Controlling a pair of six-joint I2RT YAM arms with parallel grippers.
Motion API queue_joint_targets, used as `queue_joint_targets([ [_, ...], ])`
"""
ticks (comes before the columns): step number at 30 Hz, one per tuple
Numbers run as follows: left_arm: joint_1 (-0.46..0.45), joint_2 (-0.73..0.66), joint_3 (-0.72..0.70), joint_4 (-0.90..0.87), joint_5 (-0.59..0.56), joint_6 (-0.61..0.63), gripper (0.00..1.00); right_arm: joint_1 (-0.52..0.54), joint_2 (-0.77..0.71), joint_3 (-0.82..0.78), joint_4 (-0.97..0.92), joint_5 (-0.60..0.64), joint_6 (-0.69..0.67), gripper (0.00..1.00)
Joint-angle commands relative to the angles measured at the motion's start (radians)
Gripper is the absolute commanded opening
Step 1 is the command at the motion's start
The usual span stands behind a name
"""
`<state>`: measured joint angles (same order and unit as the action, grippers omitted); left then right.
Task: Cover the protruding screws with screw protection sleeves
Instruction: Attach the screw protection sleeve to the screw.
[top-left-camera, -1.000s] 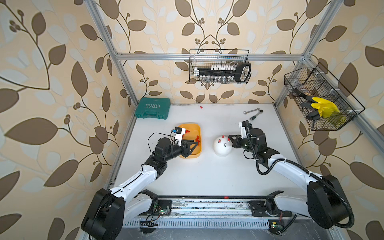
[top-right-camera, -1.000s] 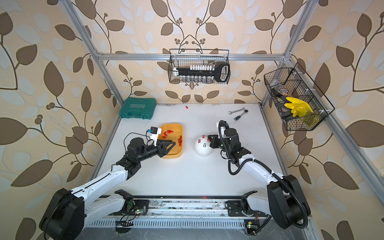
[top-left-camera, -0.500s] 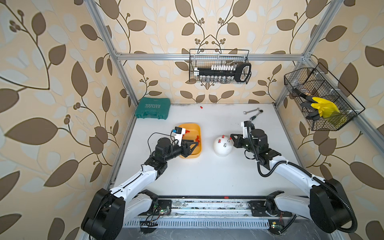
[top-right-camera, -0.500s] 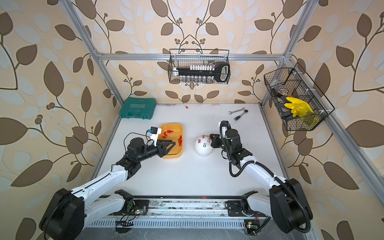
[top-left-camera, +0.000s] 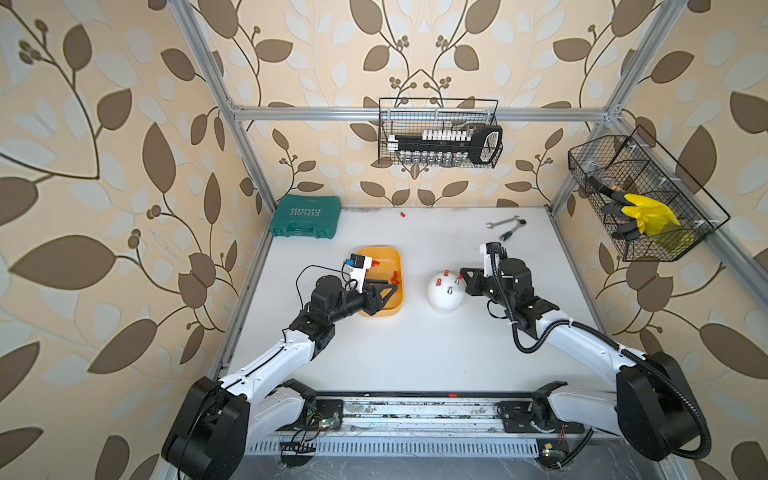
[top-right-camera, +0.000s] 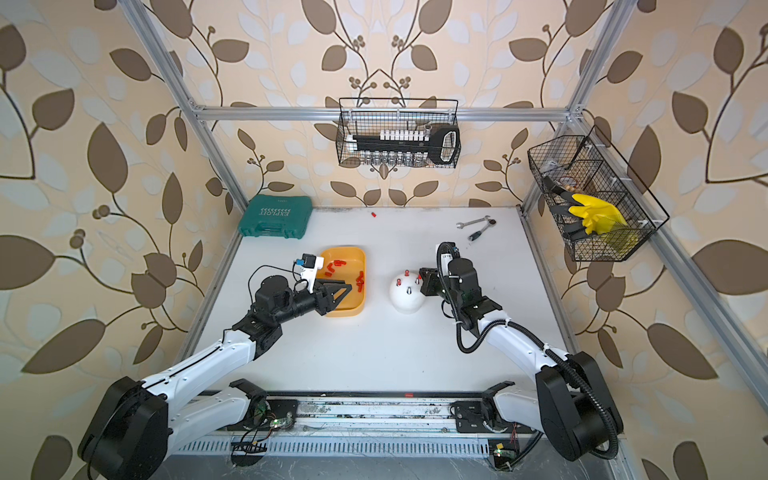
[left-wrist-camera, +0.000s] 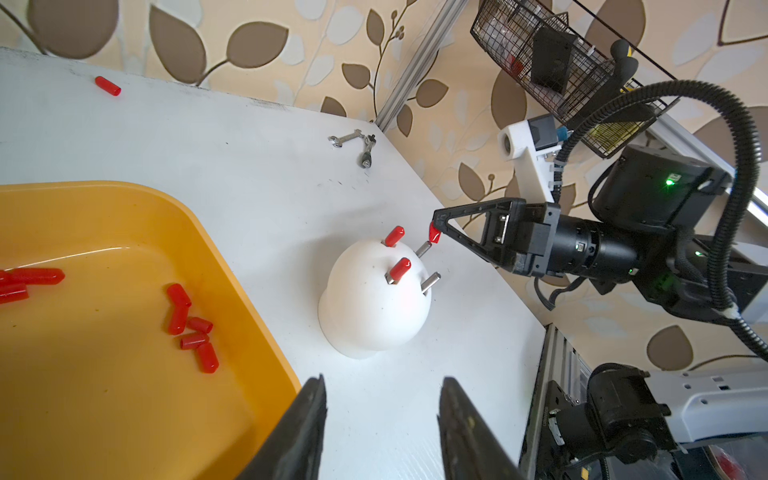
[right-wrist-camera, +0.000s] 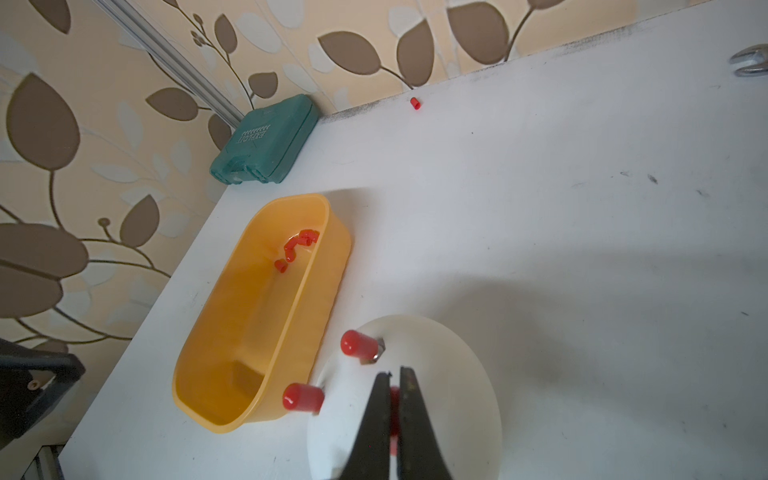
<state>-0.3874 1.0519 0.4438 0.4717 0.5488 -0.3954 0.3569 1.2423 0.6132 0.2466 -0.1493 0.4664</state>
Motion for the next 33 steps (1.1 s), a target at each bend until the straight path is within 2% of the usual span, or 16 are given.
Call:
queue_joint_targets([
  [1,-0.007,-0.026,0.003,0.014,0.009,0.019,0.46,0.01,0.018,-0.009,0.02,0.017,-0.012,0.06],
  [33,-0.008,-0.033,0.003,0.008,0.008,0.025,0.47,0.036,0.005,-0.05,0.058,0.075,-0.014,0.05],
])
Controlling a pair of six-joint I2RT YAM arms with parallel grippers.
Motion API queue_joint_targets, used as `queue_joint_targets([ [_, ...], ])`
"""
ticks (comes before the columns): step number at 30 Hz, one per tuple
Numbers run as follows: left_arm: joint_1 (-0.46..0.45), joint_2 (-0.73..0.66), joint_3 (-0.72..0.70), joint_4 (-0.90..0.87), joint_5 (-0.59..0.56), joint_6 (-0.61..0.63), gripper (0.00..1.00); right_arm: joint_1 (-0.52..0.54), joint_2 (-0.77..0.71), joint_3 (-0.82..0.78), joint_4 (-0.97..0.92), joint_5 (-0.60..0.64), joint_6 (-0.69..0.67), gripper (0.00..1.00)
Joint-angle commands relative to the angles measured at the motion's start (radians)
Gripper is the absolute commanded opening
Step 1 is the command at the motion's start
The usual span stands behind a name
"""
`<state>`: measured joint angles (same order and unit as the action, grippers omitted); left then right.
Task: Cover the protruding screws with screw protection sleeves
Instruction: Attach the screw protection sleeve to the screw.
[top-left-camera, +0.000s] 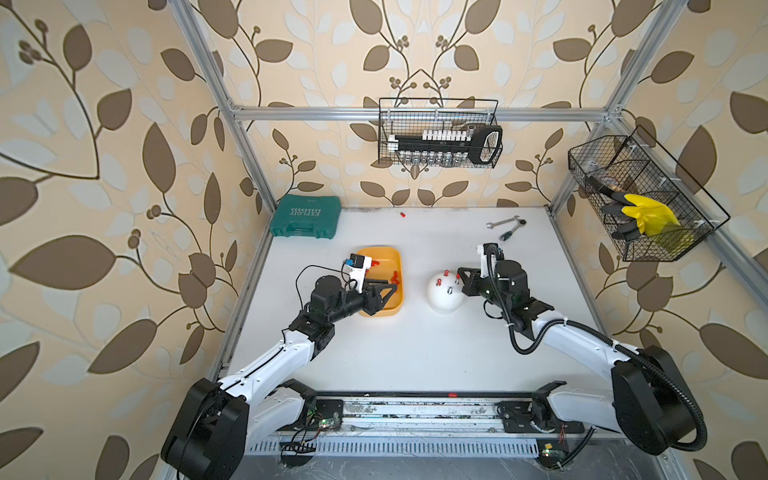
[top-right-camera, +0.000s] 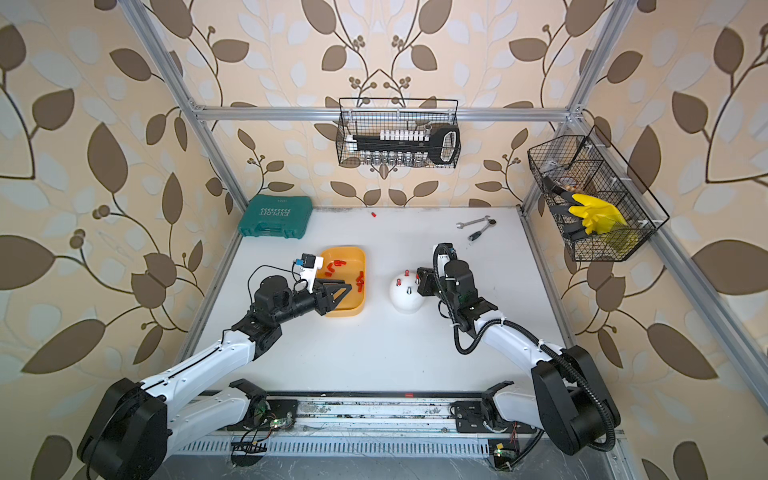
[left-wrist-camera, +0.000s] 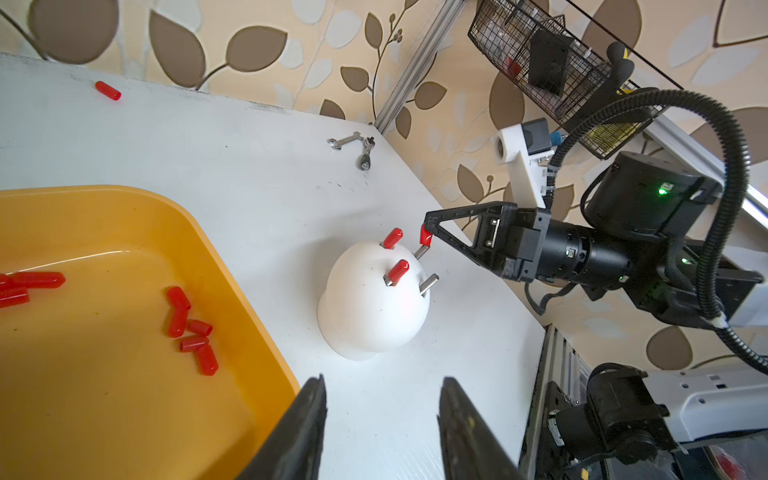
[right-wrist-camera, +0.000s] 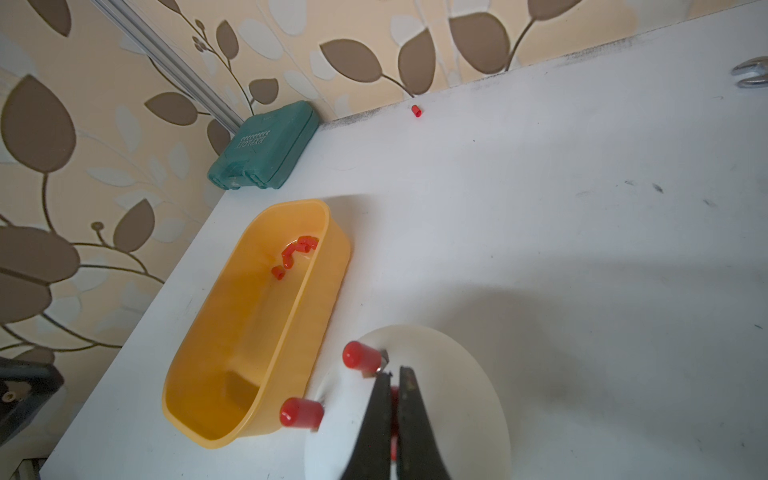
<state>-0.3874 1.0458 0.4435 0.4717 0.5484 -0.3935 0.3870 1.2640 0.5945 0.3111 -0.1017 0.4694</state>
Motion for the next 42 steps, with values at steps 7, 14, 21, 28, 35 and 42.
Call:
queue_joint_targets([
  [7,-0.007,-0.024,0.005,0.011,0.01,0.024,0.47,0.014,-0.038,-0.054,0.008,0.019,-0.037,0.06],
  [14,-0.007,-0.023,0.007,0.012,0.013,0.024,0.47,0.026,-0.032,-0.069,0.035,0.013,-0.052,0.06],
  [21,-0.007,-0.027,0.005,0.005,0.012,0.027,0.46,0.048,-0.015,-0.103,0.079,0.043,-0.066,0.07],
  [28,-0.007,-0.023,0.007,0.01,0.01,0.025,0.47,0.05,-0.043,-0.091,0.039,0.074,-0.069,0.08],
  [35,-0.007,-0.024,0.009,0.005,0.015,0.025,0.47,0.05,-0.047,-0.102,0.043,0.074,-0.06,0.19],
  [42,-0.007,-0.03,0.008,0.001,0.008,0.026,0.46,0.049,-0.084,-0.092,0.028,0.048,-0.058,0.25],
])
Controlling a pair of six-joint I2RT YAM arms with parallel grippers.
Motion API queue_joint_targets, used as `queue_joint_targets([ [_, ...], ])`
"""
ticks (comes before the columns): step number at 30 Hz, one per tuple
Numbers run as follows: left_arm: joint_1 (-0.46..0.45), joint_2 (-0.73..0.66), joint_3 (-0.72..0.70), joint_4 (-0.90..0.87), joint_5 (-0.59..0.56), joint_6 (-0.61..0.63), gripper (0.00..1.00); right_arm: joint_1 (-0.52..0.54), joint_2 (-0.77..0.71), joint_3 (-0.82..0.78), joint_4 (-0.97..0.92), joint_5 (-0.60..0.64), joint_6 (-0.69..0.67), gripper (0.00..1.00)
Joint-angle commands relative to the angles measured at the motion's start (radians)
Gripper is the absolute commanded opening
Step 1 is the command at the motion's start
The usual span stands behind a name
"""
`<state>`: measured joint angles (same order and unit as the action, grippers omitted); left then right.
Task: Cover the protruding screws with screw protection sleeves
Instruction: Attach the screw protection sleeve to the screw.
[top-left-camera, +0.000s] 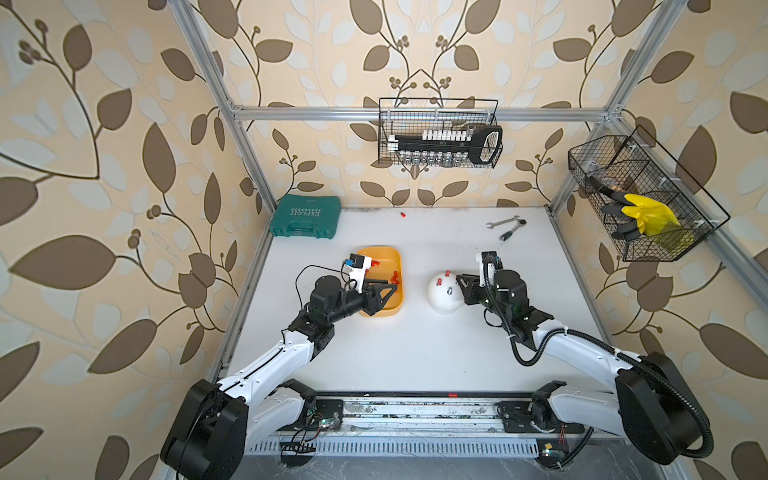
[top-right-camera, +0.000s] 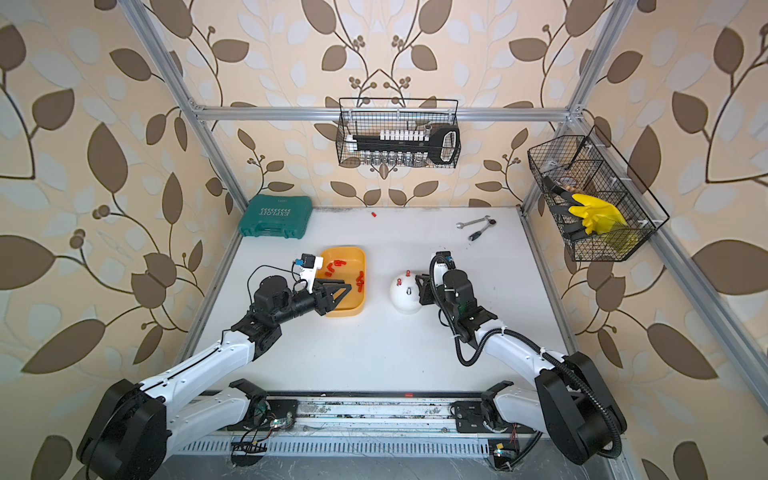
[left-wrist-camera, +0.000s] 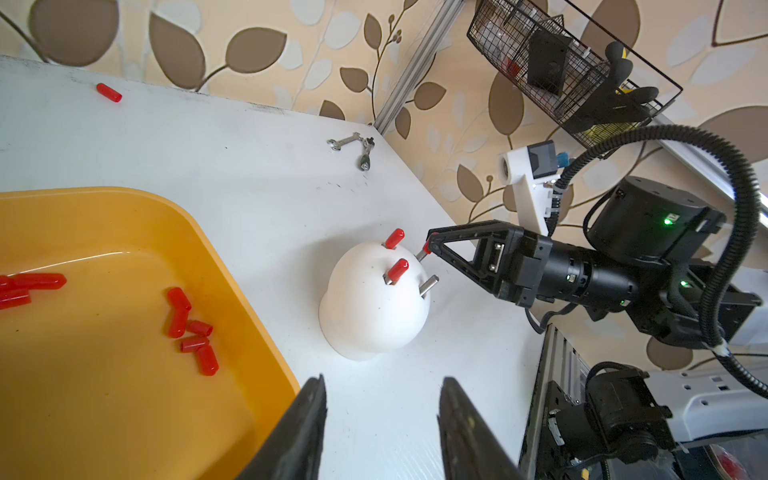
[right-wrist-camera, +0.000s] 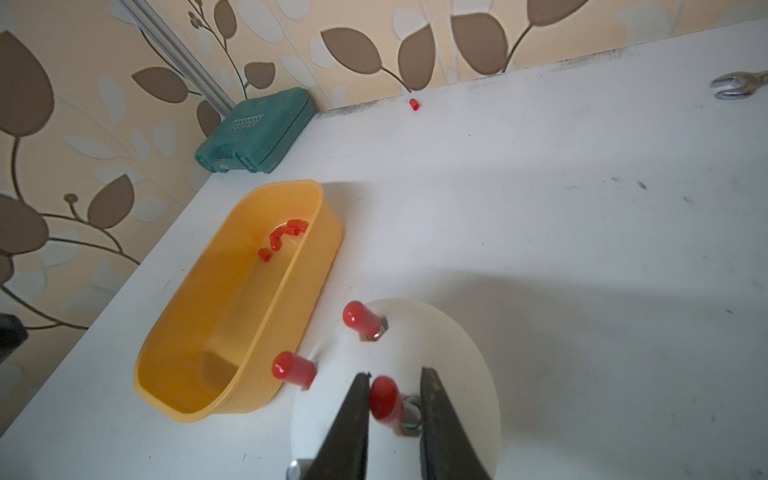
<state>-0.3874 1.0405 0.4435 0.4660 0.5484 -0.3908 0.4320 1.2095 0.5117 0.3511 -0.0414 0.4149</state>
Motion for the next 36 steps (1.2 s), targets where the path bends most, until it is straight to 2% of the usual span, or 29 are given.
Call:
queue_joint_targets([
  [1,-0.007,-0.023,0.009,0.007,0.009,0.023,0.47,0.004,-0.036,-0.002,-0.025,-0.015,-0.004,0.27],
  [4,-0.007,-0.02,0.012,0.007,0.014,0.023,0.47,-0.008,-0.051,0.04,-0.084,-0.052,-0.001,0.36],
  [8,-0.007,-0.02,0.014,0.009,0.013,0.021,0.47,-0.062,-0.093,0.082,-0.14,-0.125,0.056,0.4],
  [9,-0.008,-0.02,0.015,0.01,0.012,0.021,0.47,-0.095,-0.094,0.096,-0.155,-0.164,0.09,0.47],
  [10,-0.007,-0.02,0.015,0.009,0.012,0.02,0.47,-0.135,-0.084,0.109,-0.16,-0.227,0.127,0.52],
  [12,-0.008,-0.016,0.022,0.004,0.011,0.018,0.47,-0.198,-0.017,0.173,-0.226,-0.346,0.176,0.54],
  [13,-0.007,-0.014,0.025,0.001,0.011,0.018,0.47,-0.222,0.032,0.208,-0.245,-0.452,0.188,0.54],
  [17,-0.007,-0.008,0.031,-0.001,0.007,0.023,0.47,-0.242,0.178,0.272,-0.242,-0.691,0.249,0.55],
  [23,-0.007,0.001,0.044,-0.008,0.008,0.019,0.47,-0.277,0.25,0.222,-0.166,-0.74,0.303,0.55],
  [30,-0.007,0.01,0.05,-0.009,0.005,0.023,0.47,-0.296,0.319,0.187,-0.152,-0.741,0.267,0.55],
  [36,-0.008,0.06,0.09,-0.028,-0.028,0.023,0.48,-0.297,0.309,0.173,-0.177,-0.671,0.217,0.54],
])
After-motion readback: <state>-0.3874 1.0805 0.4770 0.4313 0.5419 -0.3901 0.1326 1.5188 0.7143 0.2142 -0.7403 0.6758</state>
